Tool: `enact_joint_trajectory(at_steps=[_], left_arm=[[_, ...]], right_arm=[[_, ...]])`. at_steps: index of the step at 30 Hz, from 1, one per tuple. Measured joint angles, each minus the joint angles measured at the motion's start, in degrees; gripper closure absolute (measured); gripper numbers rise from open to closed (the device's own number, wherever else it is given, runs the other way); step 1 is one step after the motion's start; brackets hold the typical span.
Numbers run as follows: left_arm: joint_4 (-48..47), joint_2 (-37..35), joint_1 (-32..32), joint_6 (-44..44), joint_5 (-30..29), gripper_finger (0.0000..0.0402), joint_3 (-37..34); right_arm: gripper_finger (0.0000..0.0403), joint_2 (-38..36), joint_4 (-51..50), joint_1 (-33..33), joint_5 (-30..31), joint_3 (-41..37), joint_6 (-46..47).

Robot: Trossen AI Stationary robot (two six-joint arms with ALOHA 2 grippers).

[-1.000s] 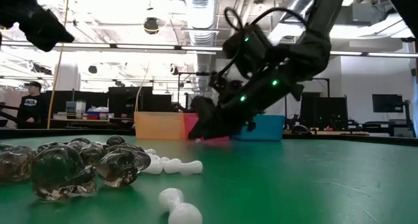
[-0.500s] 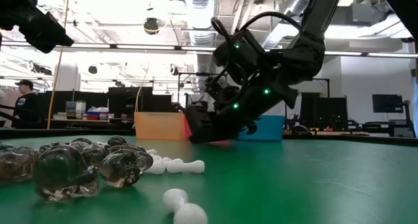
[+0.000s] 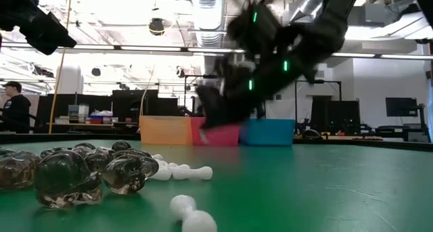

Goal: Sort Halloween decoration
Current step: Put the white bone toy into the blue bin

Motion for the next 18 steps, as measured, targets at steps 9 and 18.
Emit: enact_joint_trajectory(at_steps=[9, 18], left_arm=[[0.0, 0.0, 0.0, 0.0, 0.0, 0.026, 0.0], [-0.2, 0.0, 0.0, 1.1, -0.1, 0.026, 0.0]], right_arm=[[0.0385, -14.9, -2.1, -3.6, 1.4, 0.2, -13.0], [0.0334, -17.8, -5.7, -9.0, -19.3, 0.3, -16.3]])
